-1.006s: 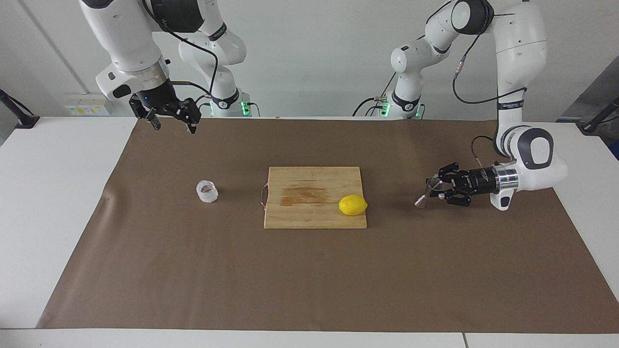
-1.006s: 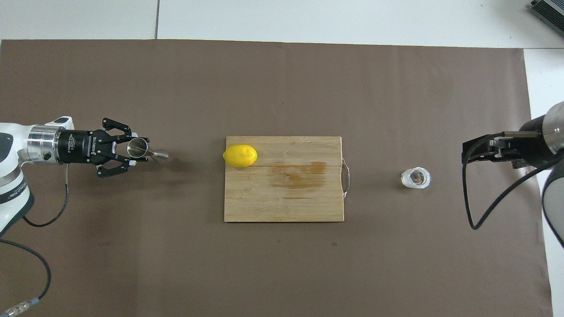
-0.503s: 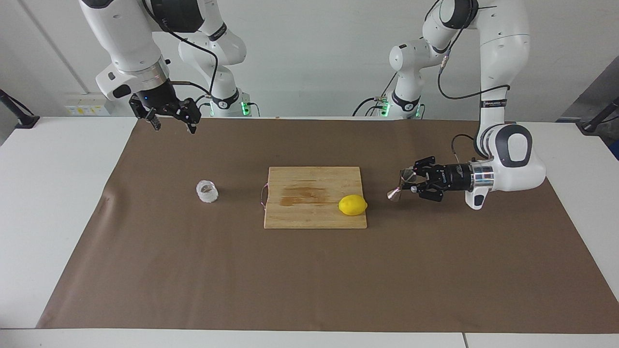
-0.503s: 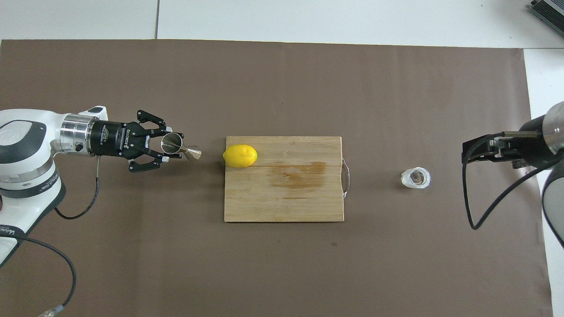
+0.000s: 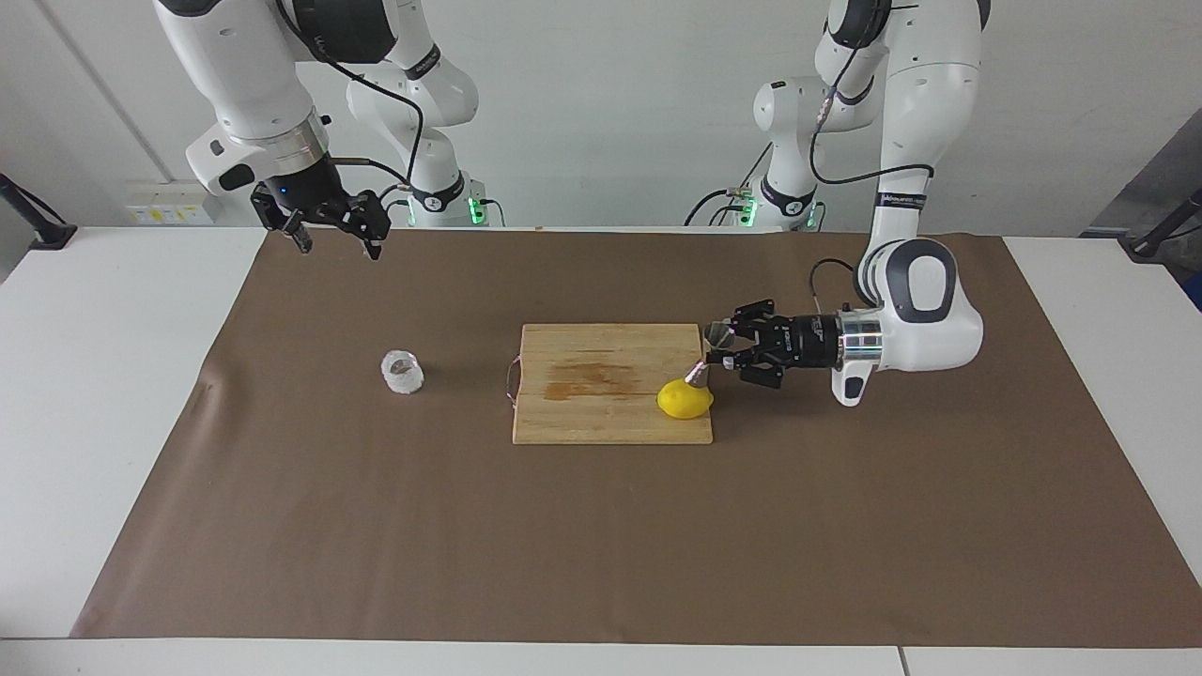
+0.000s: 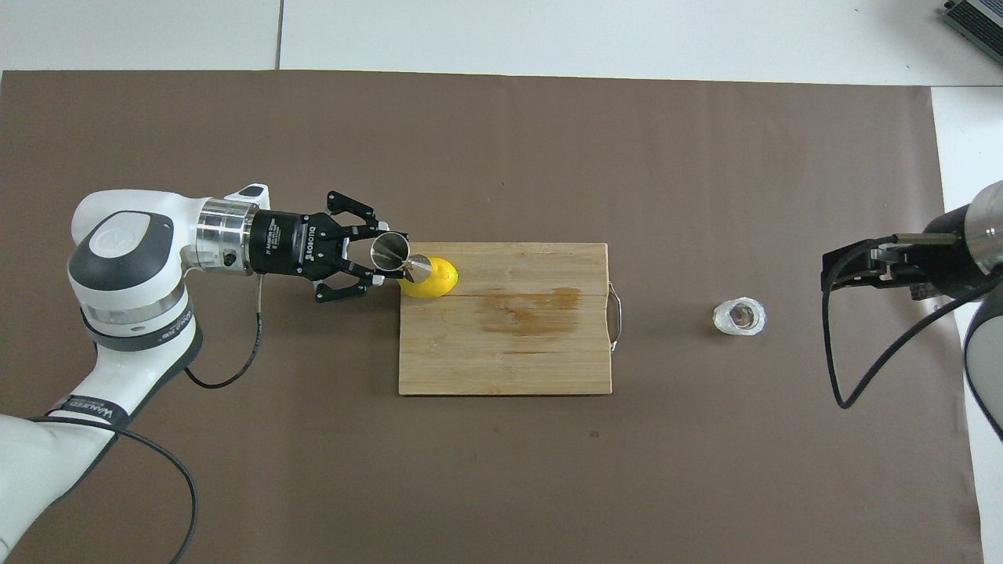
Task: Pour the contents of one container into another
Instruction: 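Lift the steel cup with the left gripper over the cutting board, then lower the steel cup onto the board and open the left gripper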
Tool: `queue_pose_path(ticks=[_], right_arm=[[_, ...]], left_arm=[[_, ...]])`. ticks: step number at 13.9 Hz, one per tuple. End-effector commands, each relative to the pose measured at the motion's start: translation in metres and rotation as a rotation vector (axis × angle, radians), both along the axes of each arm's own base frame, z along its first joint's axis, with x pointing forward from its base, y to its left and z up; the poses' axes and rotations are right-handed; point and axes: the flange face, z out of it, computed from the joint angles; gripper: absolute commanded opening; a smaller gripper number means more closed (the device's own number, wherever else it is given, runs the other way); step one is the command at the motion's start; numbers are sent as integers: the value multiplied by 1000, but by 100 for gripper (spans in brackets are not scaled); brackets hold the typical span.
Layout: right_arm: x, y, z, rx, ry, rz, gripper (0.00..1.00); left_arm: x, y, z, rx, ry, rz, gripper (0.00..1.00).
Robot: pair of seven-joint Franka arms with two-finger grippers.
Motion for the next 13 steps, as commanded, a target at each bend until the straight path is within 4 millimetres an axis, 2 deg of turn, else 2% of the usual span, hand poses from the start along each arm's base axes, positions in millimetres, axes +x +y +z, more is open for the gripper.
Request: queue_pose_path(ticks=[1, 6, 9, 13], right_arm=[[-2, -1, 2, 29, 6, 6, 100], [-1, -2, 1, 29, 6, 3, 100], [-2, -2, 2, 29, 6, 5, 100], [-1, -2, 1, 29, 8, 3, 100]], left_arm=[[-12, -30, 1, 12, 18, 66, 0], [-32, -101, -17, 49, 41, 186, 0], [-45, -132, -27, 75, 64, 253, 0], [-60, -162, -40, 118, 30, 265, 0]])
